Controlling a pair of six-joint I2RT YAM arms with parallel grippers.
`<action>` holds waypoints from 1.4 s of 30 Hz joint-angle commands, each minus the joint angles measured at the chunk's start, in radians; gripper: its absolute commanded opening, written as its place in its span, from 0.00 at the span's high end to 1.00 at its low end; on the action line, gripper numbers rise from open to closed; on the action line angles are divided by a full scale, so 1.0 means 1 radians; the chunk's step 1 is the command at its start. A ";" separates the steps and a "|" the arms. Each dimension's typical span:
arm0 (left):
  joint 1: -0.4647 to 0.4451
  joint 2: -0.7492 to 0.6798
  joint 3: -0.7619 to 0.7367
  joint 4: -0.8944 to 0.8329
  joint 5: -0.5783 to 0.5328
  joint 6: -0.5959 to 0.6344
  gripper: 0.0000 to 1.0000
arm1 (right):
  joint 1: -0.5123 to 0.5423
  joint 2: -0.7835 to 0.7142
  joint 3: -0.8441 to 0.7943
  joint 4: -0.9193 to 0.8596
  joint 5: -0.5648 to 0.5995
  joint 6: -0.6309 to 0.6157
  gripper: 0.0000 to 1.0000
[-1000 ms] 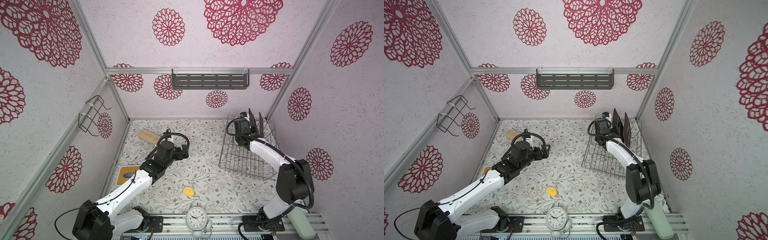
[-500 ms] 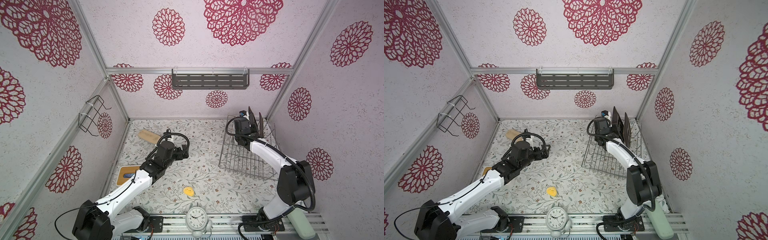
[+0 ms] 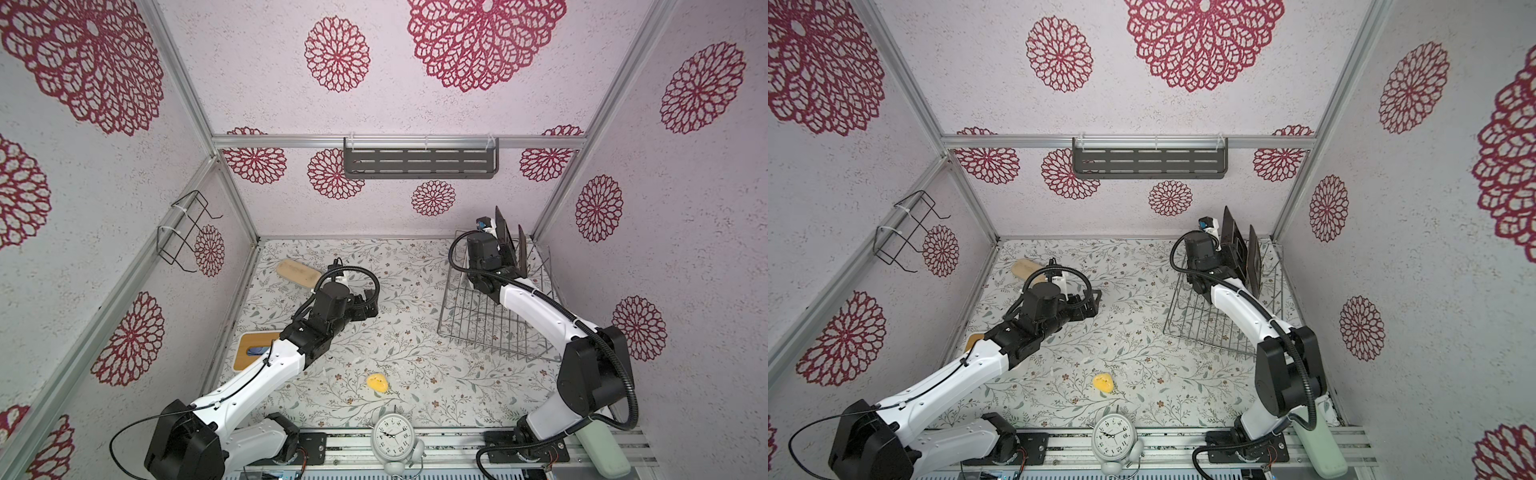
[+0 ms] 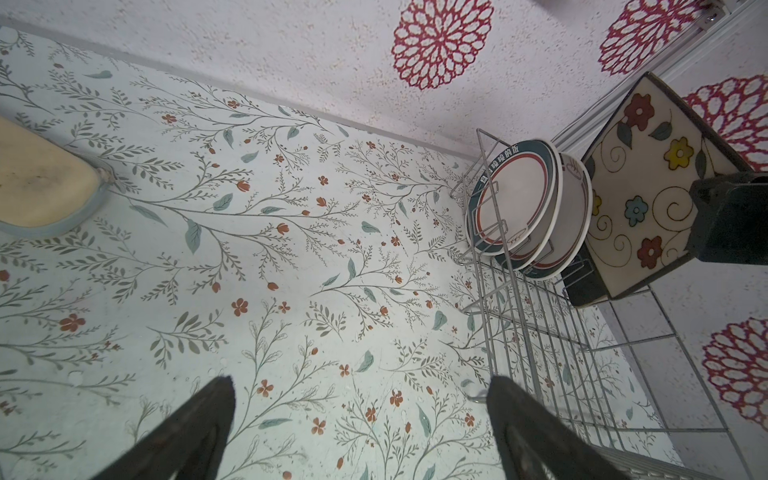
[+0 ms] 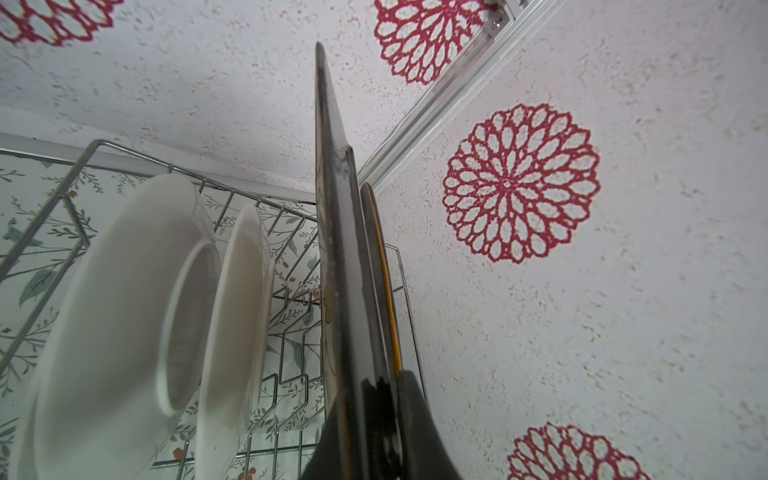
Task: Unload the plates from the dish rack
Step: 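Close the right gripper on the flowered plate and lift it up from the rack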
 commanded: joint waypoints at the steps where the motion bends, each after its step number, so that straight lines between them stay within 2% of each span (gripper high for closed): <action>1: -0.012 0.009 0.015 0.010 -0.009 0.014 0.01 | 0.011 -0.094 0.057 0.170 0.124 -0.030 1.00; 14: -0.017 0.019 0.023 0.014 -0.011 0.016 0.01 | 0.067 -0.135 0.084 0.209 0.147 -0.082 1.00; 27: -0.027 0.014 0.021 0.011 -0.024 -0.002 0.01 | 0.149 -0.202 0.073 0.383 0.175 -0.246 1.00; 31: -0.030 0.011 0.019 0.008 -0.035 -0.020 0.01 | 0.178 -0.239 0.072 0.393 0.171 -0.247 1.00; 35: -0.031 0.004 0.005 0.029 -0.036 -0.041 0.01 | 0.215 -0.279 0.087 0.338 0.159 -0.195 1.00; 38: -0.031 0.010 0.004 0.059 -0.042 -0.048 0.01 | 0.233 -0.318 0.115 0.204 0.119 -0.063 1.00; 42: -0.030 0.029 0.021 0.095 -0.030 -0.054 0.01 | 0.238 -0.406 0.111 0.068 -0.015 0.158 1.00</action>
